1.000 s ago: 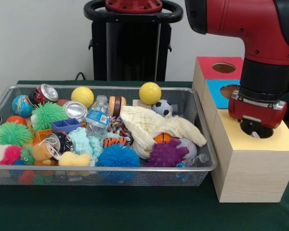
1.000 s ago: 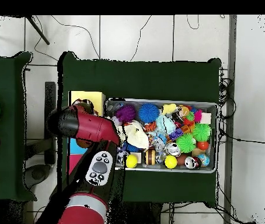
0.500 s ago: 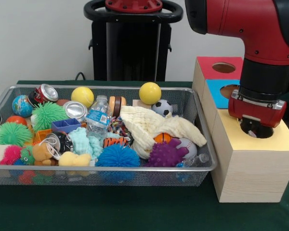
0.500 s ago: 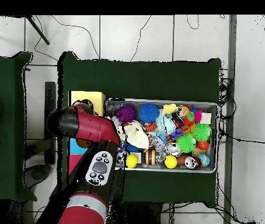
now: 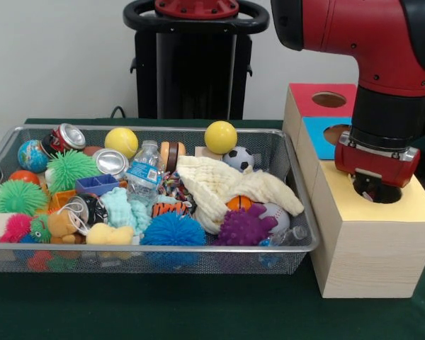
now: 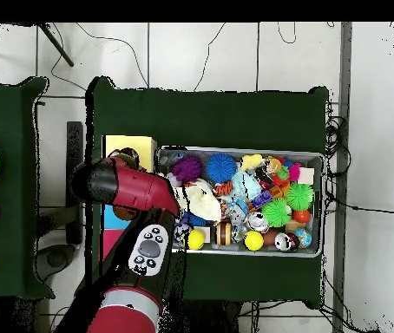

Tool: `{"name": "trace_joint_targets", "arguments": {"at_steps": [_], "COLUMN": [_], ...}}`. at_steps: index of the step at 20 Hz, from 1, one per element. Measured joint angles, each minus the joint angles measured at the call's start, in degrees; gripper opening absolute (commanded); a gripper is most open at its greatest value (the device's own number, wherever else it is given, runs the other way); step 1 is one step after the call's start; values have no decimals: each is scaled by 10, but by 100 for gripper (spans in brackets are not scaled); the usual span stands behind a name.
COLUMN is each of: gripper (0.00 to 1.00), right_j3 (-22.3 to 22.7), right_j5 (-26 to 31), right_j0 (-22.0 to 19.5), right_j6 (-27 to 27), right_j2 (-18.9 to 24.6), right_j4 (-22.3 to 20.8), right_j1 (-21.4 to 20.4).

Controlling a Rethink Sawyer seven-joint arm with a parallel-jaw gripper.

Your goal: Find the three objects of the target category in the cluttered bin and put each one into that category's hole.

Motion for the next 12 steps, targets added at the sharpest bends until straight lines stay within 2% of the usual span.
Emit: {"name": "trace_joint_targets", "arguments": {"at_steps": [12], "gripper": [0], "right_j3": [-8], "right_j5": [27], "right_j0": [0], "right_j6": [0], "right_j2": [-3], "right_j4": [0], "right_j1": [-1]}}
